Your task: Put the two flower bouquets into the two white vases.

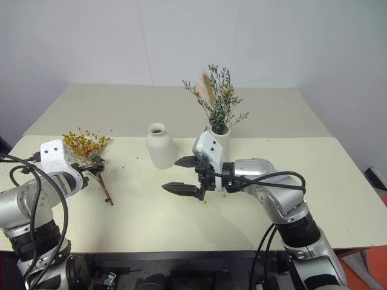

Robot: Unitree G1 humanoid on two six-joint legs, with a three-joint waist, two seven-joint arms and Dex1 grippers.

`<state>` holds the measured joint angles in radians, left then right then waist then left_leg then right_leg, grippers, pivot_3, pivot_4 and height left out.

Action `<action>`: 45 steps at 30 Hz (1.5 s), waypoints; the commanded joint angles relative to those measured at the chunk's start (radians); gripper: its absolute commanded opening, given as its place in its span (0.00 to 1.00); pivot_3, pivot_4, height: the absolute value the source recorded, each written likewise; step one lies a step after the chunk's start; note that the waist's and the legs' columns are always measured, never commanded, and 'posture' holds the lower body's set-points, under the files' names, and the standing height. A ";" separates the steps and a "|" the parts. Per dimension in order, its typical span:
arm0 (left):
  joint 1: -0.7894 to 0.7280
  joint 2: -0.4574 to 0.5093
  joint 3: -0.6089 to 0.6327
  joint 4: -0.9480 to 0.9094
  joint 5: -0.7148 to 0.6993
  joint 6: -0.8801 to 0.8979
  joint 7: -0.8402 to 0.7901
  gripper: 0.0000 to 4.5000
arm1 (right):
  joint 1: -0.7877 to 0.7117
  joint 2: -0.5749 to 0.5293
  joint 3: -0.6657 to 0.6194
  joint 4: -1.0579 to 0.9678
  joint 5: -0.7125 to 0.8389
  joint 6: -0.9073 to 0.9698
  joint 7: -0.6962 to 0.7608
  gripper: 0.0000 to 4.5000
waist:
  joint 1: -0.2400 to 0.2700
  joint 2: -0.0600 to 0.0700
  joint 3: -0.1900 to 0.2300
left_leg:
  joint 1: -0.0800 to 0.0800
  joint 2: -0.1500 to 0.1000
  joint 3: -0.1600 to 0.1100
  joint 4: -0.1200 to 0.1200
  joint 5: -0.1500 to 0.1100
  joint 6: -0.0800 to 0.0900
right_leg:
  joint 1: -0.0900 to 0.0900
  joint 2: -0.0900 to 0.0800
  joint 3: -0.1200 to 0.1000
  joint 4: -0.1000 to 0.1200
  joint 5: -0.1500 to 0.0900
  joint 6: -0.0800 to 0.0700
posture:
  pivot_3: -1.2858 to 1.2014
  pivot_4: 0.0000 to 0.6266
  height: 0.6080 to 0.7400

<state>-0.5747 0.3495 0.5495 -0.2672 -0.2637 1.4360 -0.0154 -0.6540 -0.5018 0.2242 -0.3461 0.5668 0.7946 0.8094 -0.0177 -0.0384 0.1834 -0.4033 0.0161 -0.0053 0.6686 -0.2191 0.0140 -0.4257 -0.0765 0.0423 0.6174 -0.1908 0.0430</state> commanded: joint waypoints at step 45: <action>-0.107 0.087 -0.113 0.030 0.043 -0.462 -0.082 0.03 | 0.041 -0.018 -0.048 -0.076 -0.018 0.036 -0.104 1.00 | 0.003 0.000 0.000 | -0.003 0.000 0.000 -0.001 0.000 0.000 | -0.001 -0.001 0.000 -0.003 0.001 0.001 | 0.52 0.24 1.00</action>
<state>-0.6727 0.4158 0.4386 -0.1885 -0.2019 1.0431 -0.0670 -0.6123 -0.5233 0.2150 -0.3904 0.5521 0.8557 0.7142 -0.0148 -0.0387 0.1834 -0.4063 0.0159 -0.0052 0.6679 -0.2191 0.0136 -0.4271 -0.0771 0.0421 0.6145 -0.1900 0.0436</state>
